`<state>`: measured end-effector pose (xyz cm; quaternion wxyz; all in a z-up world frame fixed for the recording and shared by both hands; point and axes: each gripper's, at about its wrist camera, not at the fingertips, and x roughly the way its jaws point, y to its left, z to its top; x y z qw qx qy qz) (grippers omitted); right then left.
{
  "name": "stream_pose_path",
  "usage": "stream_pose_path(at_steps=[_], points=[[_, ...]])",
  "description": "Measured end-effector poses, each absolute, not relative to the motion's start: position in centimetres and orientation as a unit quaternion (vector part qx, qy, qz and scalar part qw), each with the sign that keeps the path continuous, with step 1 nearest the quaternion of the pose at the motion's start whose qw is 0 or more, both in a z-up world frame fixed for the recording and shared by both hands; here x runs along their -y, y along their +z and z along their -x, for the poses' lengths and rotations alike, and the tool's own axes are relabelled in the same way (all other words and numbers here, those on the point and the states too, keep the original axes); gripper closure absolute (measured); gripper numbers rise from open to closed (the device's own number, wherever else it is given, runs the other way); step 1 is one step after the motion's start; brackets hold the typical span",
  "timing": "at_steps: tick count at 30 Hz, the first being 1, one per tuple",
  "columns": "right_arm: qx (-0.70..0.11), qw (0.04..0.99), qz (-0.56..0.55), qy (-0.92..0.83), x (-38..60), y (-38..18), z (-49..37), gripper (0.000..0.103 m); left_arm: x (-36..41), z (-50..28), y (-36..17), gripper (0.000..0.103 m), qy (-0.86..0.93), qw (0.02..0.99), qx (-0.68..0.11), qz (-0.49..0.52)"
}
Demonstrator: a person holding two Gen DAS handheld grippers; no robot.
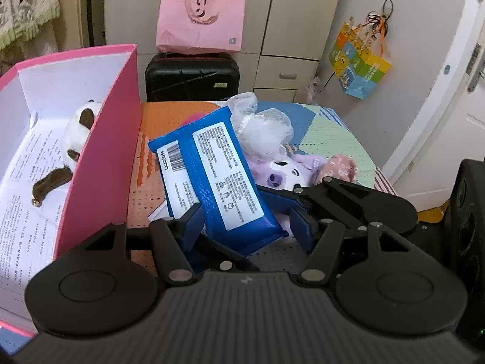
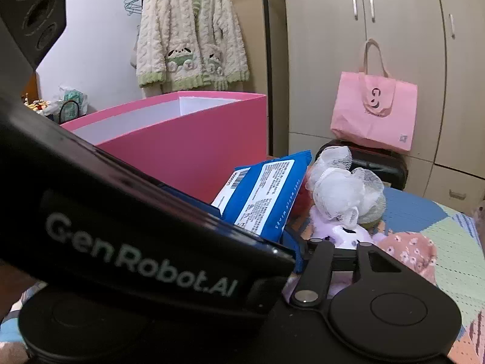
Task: Organize soft objects
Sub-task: 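Lift the blue wipes pack with the left gripper toward the pink shoebox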
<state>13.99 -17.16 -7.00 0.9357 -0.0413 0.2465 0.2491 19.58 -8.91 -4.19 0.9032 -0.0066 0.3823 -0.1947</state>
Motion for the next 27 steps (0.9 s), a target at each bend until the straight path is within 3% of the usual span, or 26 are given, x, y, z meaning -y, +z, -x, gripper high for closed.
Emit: stream_pose_path(at_steps=[5, 8, 12, 15, 19, 21, 25, 27], points=[[-0.256, 0.938, 0.021, 0.234, 17.4, -6.5, -12.9, 0.047, 9.0, -18.6, -3.8, 0.042, -0.208, 0.903, -0.376, -0.001], [-0.264, 0.939, -0.007, 0.221, 18.3, -6.1, -12.5, 0.057, 8.6, -18.6, -3.9, 0.041, -0.22, 0.896, -0.384, 0.019], [-0.271, 0.936, -0.044, 0.222, 20.0, -5.9, -13.0, 0.062, 7.6, -19.1, -4.4, 0.028, -0.213, 0.895, -0.386, 0.06], [-0.277, 0.936, -0.039, 0.215, 20.3, -6.2, -13.1, 0.057, 7.5, -19.3, -4.5, 0.024, -0.192, 0.907, -0.372, 0.051], [-0.275, 0.941, 0.0, 0.199, 19.3, -6.9, -12.4, 0.031, 7.6, -20.0, -5.3, 0.022, -0.201, 0.897, -0.39, 0.058], [-0.271, 0.941, 0.016, 0.201, 19.1, -6.8, -11.2, 0.025, 7.7, -20.2, -5.8, 0.022, -0.206, 0.892, -0.398, 0.064], [-0.273, 0.938, 0.033, 0.211, 18.2, -6.4, -10.7, 0.021, 9.0, -19.6, -6.4, 0.023, -0.187, 0.902, -0.388, 0.017], [-0.27, 0.94, 0.054, 0.201, 17.6, -6.5, -10.6, 0.021, 9.5, -19.0, -6.5, 0.03, -0.193, 0.904, -0.382, 0.001]])
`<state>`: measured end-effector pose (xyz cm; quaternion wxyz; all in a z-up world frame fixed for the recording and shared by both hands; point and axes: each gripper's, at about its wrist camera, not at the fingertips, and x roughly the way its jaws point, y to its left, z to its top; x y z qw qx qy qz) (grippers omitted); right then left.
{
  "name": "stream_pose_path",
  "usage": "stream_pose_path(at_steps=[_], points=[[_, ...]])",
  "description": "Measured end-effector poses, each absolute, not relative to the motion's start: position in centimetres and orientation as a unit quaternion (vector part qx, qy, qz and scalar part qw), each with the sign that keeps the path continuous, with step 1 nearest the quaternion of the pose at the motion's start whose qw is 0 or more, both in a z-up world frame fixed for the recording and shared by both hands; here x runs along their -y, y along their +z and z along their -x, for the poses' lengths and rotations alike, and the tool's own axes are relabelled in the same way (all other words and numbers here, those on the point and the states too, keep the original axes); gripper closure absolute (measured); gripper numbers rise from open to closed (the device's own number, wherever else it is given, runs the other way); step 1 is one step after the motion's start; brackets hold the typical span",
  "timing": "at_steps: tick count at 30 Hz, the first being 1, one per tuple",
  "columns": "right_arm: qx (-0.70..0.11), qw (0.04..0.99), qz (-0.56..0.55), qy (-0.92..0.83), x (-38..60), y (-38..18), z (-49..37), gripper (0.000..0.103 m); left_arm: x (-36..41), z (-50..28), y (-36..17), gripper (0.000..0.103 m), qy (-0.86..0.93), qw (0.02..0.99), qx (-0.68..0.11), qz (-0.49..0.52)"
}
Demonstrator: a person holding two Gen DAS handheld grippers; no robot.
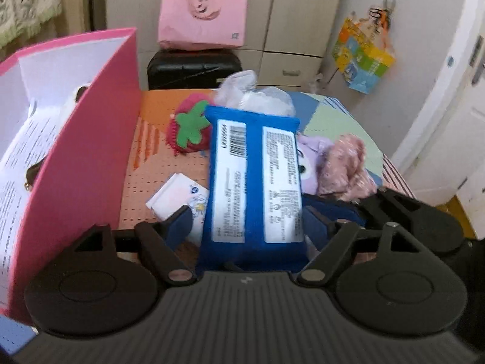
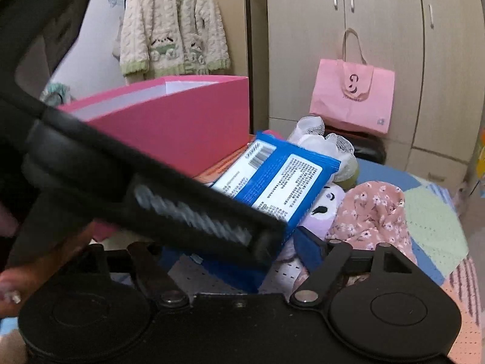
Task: Organize soft objects
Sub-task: 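Lift the blue wipes pack with the left gripper toward the pink shoebox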
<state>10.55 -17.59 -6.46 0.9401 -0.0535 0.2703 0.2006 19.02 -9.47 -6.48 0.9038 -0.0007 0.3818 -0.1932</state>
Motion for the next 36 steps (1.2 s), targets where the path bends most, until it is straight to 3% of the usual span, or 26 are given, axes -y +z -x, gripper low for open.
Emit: stream_pose_path(at_steps=[5, 36], points=[[-0.257, 0.944, 0.068, 0.193, 16.9, -6.4, -9.6, 0.024, 9.4, -18.3, -6.2, 0.037, -0.205, 0.901, -0.382, -0.006], [-0.279, 0.943, 0.05, 0.173, 15.1, -1.5, -2.0, 0.026, 5.2, -11.0, -1.9, 0.037, -0.31, 0.844, -0.436, 0.04]])
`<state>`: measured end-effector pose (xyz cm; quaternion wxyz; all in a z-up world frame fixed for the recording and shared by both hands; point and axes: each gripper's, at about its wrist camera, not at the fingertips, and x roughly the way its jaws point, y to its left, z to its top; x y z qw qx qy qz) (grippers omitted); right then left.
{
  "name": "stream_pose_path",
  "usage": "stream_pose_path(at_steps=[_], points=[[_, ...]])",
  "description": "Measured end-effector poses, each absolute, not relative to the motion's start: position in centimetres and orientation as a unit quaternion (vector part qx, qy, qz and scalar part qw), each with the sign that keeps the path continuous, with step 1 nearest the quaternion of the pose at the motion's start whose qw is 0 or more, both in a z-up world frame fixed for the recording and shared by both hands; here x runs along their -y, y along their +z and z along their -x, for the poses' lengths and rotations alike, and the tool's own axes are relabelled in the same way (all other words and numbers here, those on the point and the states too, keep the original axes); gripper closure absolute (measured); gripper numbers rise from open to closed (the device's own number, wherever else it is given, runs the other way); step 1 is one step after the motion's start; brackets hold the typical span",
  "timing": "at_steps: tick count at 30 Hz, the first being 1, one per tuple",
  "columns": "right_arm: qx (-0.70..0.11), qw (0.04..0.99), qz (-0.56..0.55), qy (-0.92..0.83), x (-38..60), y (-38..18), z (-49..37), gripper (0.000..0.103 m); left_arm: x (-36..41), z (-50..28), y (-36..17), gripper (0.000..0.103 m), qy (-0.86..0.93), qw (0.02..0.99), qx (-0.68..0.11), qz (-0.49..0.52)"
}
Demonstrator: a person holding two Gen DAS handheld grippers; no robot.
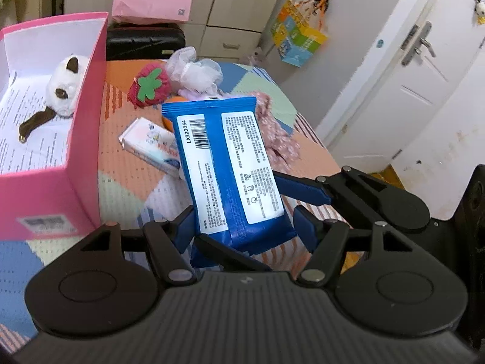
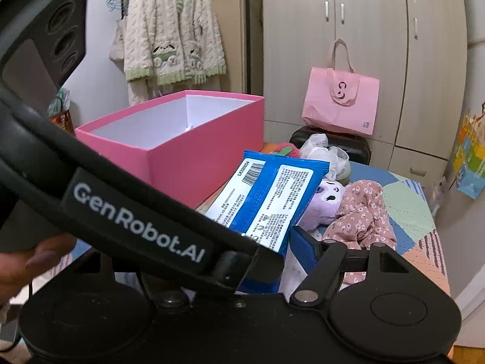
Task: Organize soft objects
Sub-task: 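Lift the blue wipes pack with the left gripper toward the pink shoebox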
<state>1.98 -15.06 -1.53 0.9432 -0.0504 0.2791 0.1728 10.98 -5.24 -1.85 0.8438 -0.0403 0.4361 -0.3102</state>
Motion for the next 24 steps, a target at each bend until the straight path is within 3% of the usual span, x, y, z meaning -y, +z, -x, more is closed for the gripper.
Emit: stream_pose_path(at_steps=[24], points=[[-0.233, 0.933, 0.101, 0.254, 6.0, 2.2, 3.5, 0.026, -5.1, -4.1, 2.5, 0.037, -0.293, 0.853, -0.431, 0.039]])
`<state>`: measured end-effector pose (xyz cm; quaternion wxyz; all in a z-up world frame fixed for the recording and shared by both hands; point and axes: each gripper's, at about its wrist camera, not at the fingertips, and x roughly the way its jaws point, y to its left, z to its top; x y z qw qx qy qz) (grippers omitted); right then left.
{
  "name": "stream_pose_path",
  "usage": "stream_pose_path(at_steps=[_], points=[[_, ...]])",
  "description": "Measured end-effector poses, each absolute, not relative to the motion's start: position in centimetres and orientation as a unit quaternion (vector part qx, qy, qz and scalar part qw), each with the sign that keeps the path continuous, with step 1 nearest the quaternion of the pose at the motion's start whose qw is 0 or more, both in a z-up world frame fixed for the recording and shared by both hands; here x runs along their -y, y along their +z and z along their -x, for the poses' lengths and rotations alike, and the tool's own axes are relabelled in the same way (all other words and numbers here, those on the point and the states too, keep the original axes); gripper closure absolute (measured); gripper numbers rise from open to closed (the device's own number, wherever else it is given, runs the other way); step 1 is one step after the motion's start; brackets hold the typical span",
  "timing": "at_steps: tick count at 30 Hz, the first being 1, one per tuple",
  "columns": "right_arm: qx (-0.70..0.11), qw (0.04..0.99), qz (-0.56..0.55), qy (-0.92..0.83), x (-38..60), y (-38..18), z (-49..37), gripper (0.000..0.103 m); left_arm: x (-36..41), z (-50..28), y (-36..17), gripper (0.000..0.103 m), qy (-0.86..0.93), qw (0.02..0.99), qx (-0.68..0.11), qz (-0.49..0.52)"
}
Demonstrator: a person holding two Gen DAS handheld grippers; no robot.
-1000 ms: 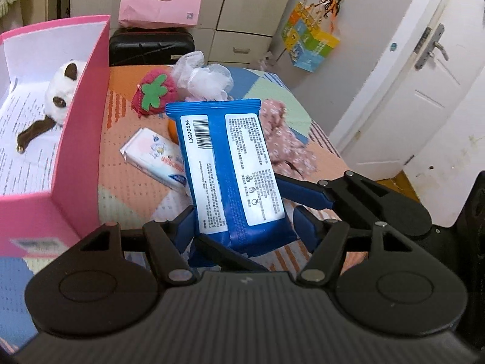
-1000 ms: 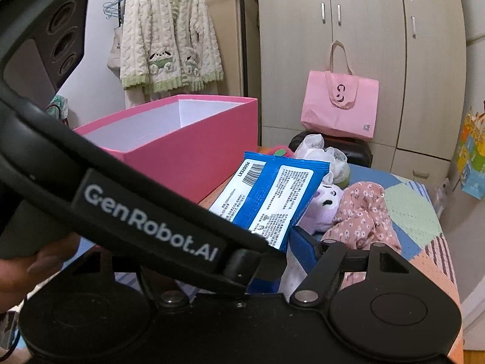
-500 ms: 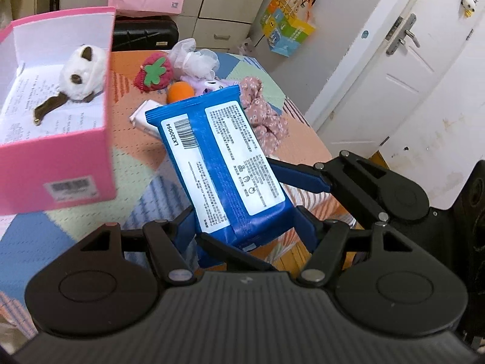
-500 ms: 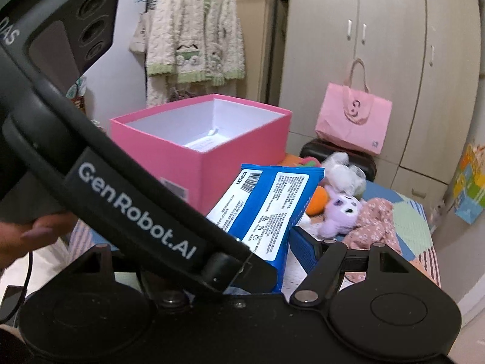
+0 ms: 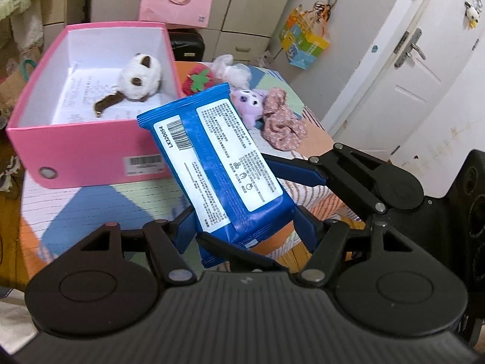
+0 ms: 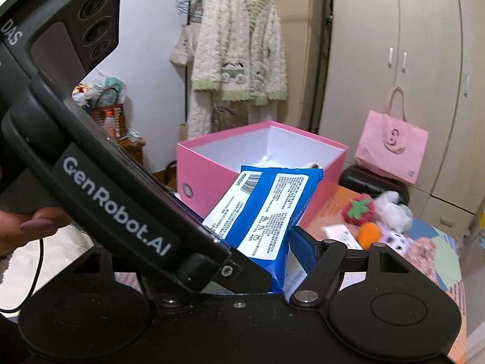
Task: Organize soft objects
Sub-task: 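Lift the blue wipes pack with the left gripper toward the pink shoebox, then lower the wipes pack into the shoebox and open the left gripper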
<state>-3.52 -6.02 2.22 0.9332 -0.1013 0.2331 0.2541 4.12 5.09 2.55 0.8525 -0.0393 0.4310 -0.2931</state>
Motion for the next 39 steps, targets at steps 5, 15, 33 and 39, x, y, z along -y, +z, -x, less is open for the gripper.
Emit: stream_pose_path(at_steps=[5, 15, 33, 39], points=[[-0.226, 0.932, 0.096, 0.267, 4.6, 3.0, 2.4, 0.026, -6.6, -4.7, 3.7, 0.037, -0.278, 0.861, -0.425, 0.043], [-0.189, 0.933, 0.105, 0.288, 2.8, 4.4, -0.8, 0.026, -9.0, -7.7, 5.7, 0.036, -0.256, 0.882, -0.394, 0.04], [-0.187, 0.921, 0.15, 0.307, 0.6, 3.7, -12.0, 0.033, -11.5, -19.3, 4.5, 0.036, -0.24, 0.882, -0.401, 0.061], [-0.239, 0.903, 0.132, 0.331, 0.4, 3.6, -17.4, 0.032, -12.9, -23.6, 3.2, 0.036, -0.225, 0.871, -0.422, 0.113]])
